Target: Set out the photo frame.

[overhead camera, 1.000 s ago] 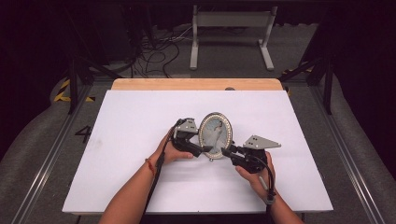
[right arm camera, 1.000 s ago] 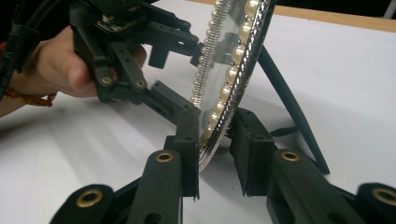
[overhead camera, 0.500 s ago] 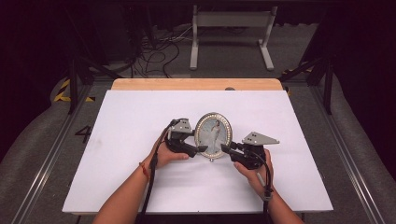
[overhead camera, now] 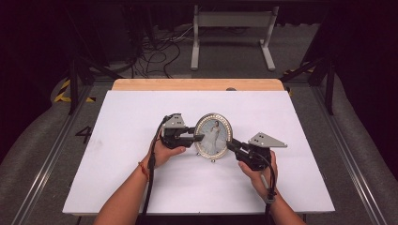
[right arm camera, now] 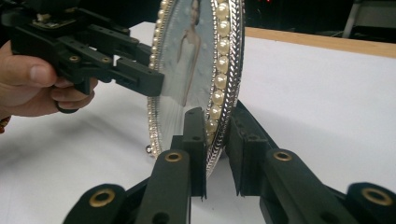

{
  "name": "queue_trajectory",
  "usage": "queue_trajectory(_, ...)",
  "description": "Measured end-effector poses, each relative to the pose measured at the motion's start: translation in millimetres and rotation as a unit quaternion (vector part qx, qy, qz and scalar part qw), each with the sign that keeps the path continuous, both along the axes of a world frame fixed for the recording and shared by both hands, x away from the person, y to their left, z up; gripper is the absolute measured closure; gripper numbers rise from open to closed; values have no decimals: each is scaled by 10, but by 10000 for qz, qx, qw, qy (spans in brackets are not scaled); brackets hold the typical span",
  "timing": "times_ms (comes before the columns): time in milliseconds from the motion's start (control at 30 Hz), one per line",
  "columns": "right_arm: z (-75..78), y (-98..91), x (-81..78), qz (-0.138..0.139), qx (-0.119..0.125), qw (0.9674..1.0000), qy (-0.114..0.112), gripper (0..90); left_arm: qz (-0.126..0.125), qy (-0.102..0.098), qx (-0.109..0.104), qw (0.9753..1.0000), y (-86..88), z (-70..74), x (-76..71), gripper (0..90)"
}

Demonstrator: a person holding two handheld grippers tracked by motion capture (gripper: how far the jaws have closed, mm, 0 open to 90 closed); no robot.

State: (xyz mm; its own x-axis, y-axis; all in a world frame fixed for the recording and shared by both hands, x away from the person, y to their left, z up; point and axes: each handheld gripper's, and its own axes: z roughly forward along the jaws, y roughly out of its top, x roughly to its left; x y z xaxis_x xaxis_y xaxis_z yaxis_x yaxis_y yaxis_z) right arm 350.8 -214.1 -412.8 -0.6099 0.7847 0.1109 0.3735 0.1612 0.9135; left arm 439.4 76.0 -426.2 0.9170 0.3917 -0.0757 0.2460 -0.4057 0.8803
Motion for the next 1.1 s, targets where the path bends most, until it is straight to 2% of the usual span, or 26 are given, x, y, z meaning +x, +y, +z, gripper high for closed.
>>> queue_trajectory(67,-5,1,26,-35,34,10000,13,777,34,-41,133,9999,0,14,-30,647)
queue_trajectory(167,0,18,56,-79,5,10000,-1,774,80,-37,221,9997,17,19,-65,664)
queue_trajectory(233,-4,40,85,-134,-39,9999,-31,770,261,-185,333,9989,1,24,-146,658)
queue_trajectory(400,-13,32,118,-125,1,9999,2,763,337,-129,238,9991,32,12,-214,683)
queue_trajectory(467,-7,51,121,-124,-42,9999,-26,760,369,-92,256,9989,47,11,-229,687)
queue_trajectory(667,3,80,98,-175,-194,9996,-121,749,440,-202,289,9984,30,22,-269,687)
queue_trajectory(833,1,103,76,-281,-326,9989,-194,744,480,-213,345,9980,20,33,-285,684)
queue_trajectory(1000,12,104,102,-265,-329,9990,-174,744,578,-149,306,9977,10,22,-327,685)
queue_trajectory(1100,19,99,121,-289,-344,9988,-177,743,537,-179,350,9978,8,20,-352,685)
